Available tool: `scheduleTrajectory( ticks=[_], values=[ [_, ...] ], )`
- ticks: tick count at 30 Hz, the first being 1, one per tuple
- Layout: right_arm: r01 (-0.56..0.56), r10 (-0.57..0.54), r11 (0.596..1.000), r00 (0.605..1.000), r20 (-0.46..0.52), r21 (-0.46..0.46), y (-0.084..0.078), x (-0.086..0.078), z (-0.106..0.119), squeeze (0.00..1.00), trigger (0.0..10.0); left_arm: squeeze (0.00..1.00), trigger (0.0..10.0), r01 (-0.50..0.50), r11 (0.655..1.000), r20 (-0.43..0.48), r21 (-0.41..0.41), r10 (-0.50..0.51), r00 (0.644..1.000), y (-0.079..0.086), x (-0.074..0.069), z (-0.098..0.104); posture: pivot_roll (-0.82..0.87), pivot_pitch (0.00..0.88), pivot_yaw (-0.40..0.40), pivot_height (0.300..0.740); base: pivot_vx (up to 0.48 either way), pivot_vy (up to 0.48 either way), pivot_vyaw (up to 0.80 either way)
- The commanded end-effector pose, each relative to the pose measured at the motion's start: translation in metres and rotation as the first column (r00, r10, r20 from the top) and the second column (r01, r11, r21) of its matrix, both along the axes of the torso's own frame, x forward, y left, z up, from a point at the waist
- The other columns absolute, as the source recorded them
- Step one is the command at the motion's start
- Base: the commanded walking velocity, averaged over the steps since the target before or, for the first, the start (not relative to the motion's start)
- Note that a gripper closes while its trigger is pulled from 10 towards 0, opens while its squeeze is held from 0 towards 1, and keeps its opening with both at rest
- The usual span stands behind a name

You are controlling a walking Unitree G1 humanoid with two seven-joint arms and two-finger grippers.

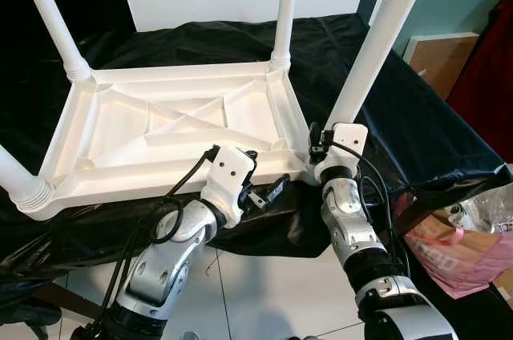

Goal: Building children table

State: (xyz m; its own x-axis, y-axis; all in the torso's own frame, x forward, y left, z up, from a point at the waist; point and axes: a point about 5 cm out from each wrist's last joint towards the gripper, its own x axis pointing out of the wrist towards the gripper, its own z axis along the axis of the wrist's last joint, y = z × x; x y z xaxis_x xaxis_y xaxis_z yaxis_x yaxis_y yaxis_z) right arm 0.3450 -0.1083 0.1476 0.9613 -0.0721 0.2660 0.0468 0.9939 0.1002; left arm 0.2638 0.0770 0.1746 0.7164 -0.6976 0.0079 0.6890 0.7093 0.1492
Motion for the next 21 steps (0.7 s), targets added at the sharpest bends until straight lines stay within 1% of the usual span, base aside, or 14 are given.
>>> scheduleTrajectory(
  ticks=[1, 3, 5, 14, 16, 17, 18, 19, 21],
  values=[
    [0.005, -0.005, 1.0, 0.999, 0.045, -0.012, -0.002, 0.0, 0.01, 0.0, 10.0, 0.0, 10.0, 0.017, 1.0, -0.001, -0.003, -0.017, 1.0, -0.001, -0.001, 0.0, 0.02, 0.084, -0.05, 0.74, 0.0, 0.0, 0.0],
    [0.007, -0.007, 1.0, 0.999, 0.045, 0.005, -0.002, 0.0, 0.011, 0.0, 10.0, 0.0, 10.0, 0.016, 1.0, -0.001, -0.004, -0.016, 1.0, -0.001, -0.001, 0.001, 0.02, 0.086, -0.05, 0.74, 0.0, 0.0, 0.0],
    [-0.001, 0.0, 1.0, 0.998, 0.063, 0.019, 0.0, -0.001, 0.017, 0.0, 10.0, 0.0, 10.0, 0.015, 1.0, 0.0, -0.006, -0.015, 1.0, -0.002, 0.0, 0.001, 0.02, 0.088, -0.048, 0.74, 0.0, 0.0, 0.0],
    [0.001, -0.003, 1.0, 0.997, 0.074, 0.027, -0.001, -0.003, 0.023, 0.0, 10.0, 0.0, 10.0, 0.015, 1.0, 0.0, -0.006, -0.015, 1.0, -0.001, 0.0, 0.001, 0.02, 0.088, -0.043, 0.74, 0.0, 0.0, 0.0],
    [-0.003, 0.001, 1.0, 0.998, 0.069, 0.029, 0.0, -0.002, 0.022, 0.0, 10.0, 0.0, 10.0, 0.016, 1.0, 0.0, -0.005, -0.016, 1.0, -0.001, 0.0, 0.001, 0.02, 0.087, -0.043, 0.74, 0.0, 0.0, 0.0],
    [-0.002, 0.002, 1.0, 1.0, 0.029, 0.031, 0.0, -0.001, 0.015, 0.0, 10.0, 0.0, 10.0, 0.017, 1.0, 0.0, -0.005, -0.017, 1.0, -0.001, 0.001, 0.001, 0.02, 0.085, -0.043, 0.74, 0.0, 0.0, 0.0],
    [-0.002, 0.002, 1.0, 1.0, 0.029, 0.031, 0.0, -0.001, 0.015, 0.0, 10.0, 0.0, 10.0, 0.017, 1.0, 0.0, -0.005, -0.017, 1.0, -0.001, 0.001, 0.001, 0.02, 0.085, -0.043, 0.74, 0.0, 0.0, 0.0],
    [0.001, -0.001, 1.0, 1.0, 0.003, 0.031, -0.001, 0.0, 0.01, 0.0, 10.0, 0.0, 10.0, 0.017, 1.0, 0.001, -0.005, -0.017, 1.0, -0.001, 0.001, 0.001, 0.02, 0.085, -0.043, 0.74, 0.0, 0.0, 0.0],
    [0.001, -0.001, 1.0, 1.0, 0.003, 0.031, -0.001, 0.0, 0.01, 0.0, 10.0, 0.0, 10.0, 0.017, 1.0, 0.001, -0.005, -0.017, 1.0, -0.001, 0.001, 0.001, 0.02, 0.085, -0.043, 0.74, 0.0, 0.0, 0.0]
  ],
)
